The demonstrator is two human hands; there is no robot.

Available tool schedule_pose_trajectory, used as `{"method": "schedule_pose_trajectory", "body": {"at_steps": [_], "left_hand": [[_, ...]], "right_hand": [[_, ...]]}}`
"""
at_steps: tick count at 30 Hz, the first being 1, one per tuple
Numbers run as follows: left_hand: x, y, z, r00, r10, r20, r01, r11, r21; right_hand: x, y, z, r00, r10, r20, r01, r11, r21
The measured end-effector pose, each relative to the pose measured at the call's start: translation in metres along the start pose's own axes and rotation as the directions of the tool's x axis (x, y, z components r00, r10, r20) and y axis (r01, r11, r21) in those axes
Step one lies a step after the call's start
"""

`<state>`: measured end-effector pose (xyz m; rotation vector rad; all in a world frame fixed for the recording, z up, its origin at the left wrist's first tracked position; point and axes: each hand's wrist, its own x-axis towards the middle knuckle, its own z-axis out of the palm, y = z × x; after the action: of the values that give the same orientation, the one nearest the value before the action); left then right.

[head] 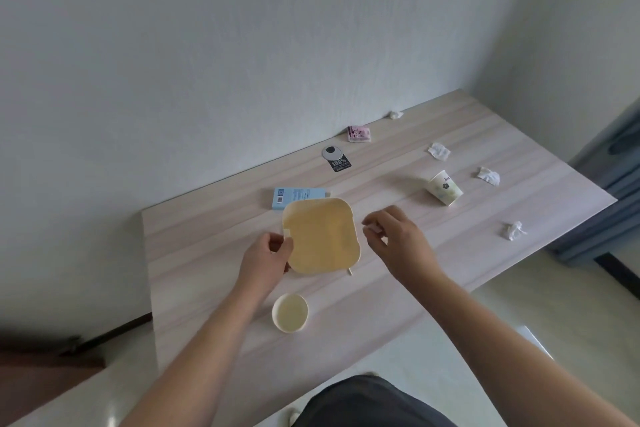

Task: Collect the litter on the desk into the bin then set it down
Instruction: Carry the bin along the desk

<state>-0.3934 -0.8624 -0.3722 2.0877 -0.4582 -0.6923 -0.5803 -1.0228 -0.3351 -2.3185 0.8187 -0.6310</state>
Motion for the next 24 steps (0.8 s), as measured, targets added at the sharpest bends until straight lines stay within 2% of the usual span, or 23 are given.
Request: {"method": "schedule_pose_trajectory", "body": {"at_steps": [4,7,12,20,24], "left_hand": [[-0.004,0.002,-0.003,0.999,0.042,-0.035,-0.041,0.999,0.022],[-0.006,0.001,-0.006,0.997,0.051,-0.055,-0.050,0.999,0.014],[-0.007,-0.008,-0.013,0.997,0.023,-0.079,-0.024,1.000,-0.010],[-0.015,-0.025,-0.034,0.987,-0.006,-0.159,0.006,1.000,-0.003],[-0.018,-0.036,-0.051,0.981,-0.031,-0.192,0.026,0.999,-0.031]], "right_hand": [[-0.001,-0.029,0.000,0.989,-0.138,0.057,0.141,0.989,-0.035],[-0.001,-0.034,0.008,0.976,-0.179,0.123,0.189,0.979,-0.080],[0.000,-0.034,0.014,0.965,-0.229,0.129,0.244,0.963,-0.113],[0.005,-0.033,0.024,0.973,-0.215,0.081,0.223,0.968,-0.111],[0.004,-0.039,0.037,0.983,-0.154,0.103,0.157,0.987,-0.017]]}}
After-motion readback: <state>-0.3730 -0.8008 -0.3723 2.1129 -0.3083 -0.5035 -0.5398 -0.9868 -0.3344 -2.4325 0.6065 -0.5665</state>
